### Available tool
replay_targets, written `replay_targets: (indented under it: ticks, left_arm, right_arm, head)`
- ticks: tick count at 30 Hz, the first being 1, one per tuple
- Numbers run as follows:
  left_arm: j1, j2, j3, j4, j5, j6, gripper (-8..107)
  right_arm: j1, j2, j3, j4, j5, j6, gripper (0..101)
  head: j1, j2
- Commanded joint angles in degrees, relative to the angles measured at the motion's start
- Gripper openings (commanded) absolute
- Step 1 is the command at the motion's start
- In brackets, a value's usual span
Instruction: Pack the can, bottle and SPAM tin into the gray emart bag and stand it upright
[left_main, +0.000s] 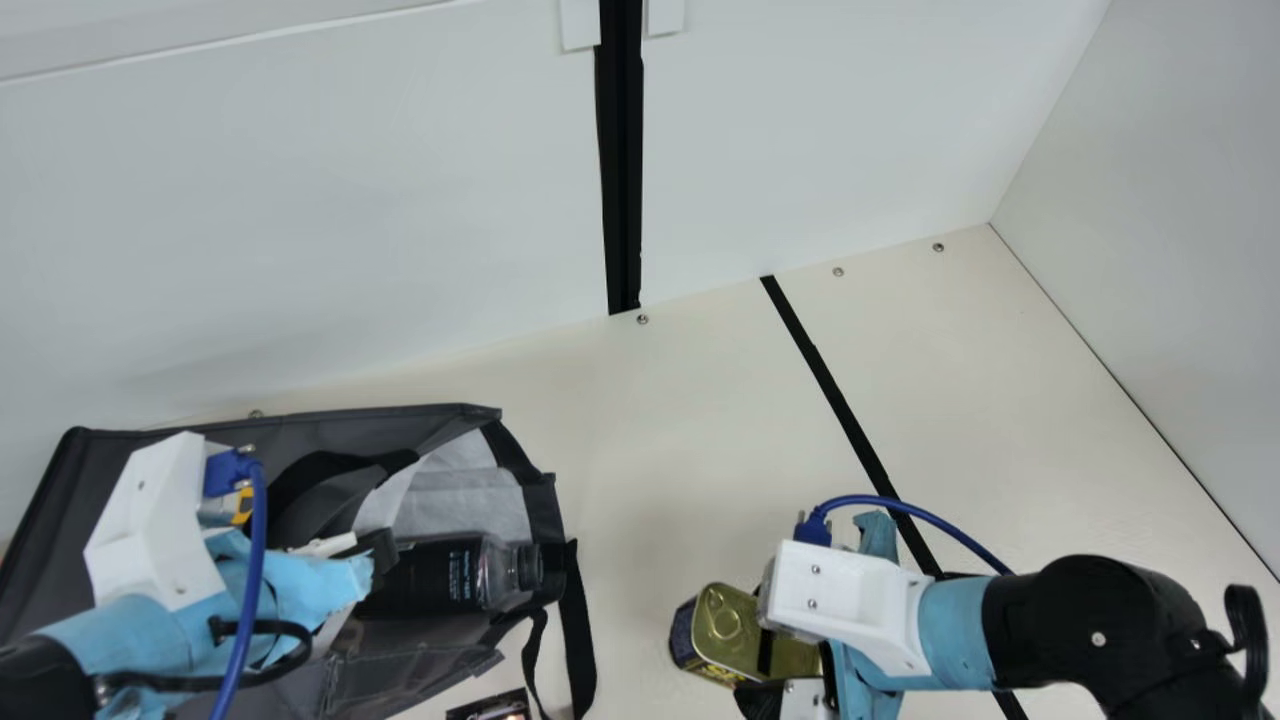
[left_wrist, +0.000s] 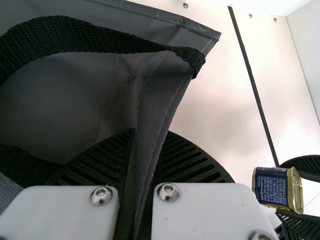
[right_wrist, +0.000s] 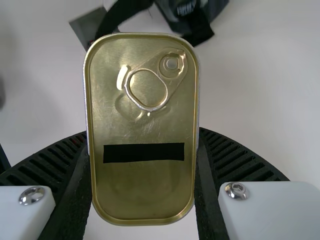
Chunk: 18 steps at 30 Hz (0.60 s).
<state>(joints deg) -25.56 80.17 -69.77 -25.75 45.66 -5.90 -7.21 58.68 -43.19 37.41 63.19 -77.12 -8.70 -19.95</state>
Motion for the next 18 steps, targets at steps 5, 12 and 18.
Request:
replay_targets:
  ticks: [5, 12, 18]
  left_arm:
    - [0.00, 0.00, 0.00, 0.00, 0.00, 0.00, -8]
    - [0.00, 0.00, 0.00, 0.00, 0.00, 0.00, -8]
    - [0.00, 0.00, 0.00, 0.00, 0.00, 0.00, -8]
  right_arm:
    - [-2.69, 0.70, 0.62, 8.29, 1.09, -5.50, 0]
    - [-4.23, 2.24, 1.26, 12.54, 1.20, -9.19, 0]
    - [-2.57, 4.06, 1.54, 14.77, -0.66, -10.42, 0]
  head:
    - [-1.30, -0.05]
    - [-1.30, -0.05]
    - [-1.30, -0.05]
